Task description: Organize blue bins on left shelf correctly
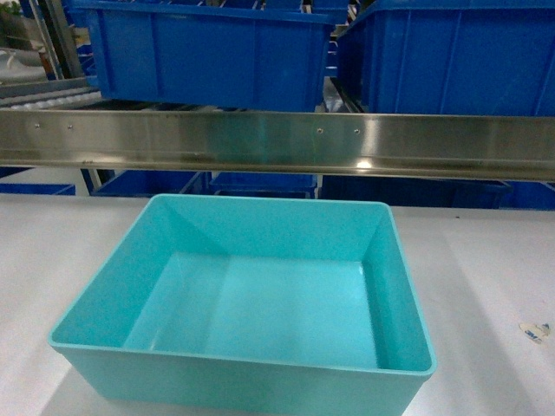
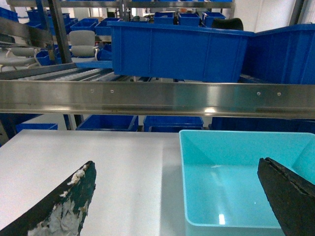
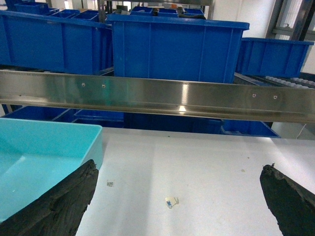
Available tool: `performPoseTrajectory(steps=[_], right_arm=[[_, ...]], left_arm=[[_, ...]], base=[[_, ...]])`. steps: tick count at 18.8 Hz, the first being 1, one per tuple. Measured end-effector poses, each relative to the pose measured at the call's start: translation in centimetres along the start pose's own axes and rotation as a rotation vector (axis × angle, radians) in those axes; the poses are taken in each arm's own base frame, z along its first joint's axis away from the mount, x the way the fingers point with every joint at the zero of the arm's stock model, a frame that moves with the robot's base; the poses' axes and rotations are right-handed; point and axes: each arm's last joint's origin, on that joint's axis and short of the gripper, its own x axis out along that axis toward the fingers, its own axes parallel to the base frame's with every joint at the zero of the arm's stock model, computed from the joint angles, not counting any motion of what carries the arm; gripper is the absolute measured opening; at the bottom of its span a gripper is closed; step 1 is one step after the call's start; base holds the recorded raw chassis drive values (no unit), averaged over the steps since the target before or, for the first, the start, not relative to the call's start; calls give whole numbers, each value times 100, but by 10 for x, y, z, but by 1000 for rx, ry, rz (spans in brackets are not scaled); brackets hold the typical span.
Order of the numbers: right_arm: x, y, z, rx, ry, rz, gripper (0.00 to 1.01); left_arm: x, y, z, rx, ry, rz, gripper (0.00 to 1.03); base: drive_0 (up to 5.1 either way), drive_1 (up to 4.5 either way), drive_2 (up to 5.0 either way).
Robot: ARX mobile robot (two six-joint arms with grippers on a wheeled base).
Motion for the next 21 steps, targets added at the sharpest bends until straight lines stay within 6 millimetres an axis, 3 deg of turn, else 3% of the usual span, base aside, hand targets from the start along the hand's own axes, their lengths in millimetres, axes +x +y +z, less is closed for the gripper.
performPoseTrajectory(steps=[17,18,21], right_arm=[[0,0,0,1,-3,0,98],[5,3,6,5,-41,10,98],[39,22,11,6,106,77,98]], left_arm=[[0,0,0,0,-4,1,98],[7,4,8,-2,-49,-1,98],[49,22,5,-25,131,87,98]], base=[[0,0,0],[0,0,0],[0,0,0]])
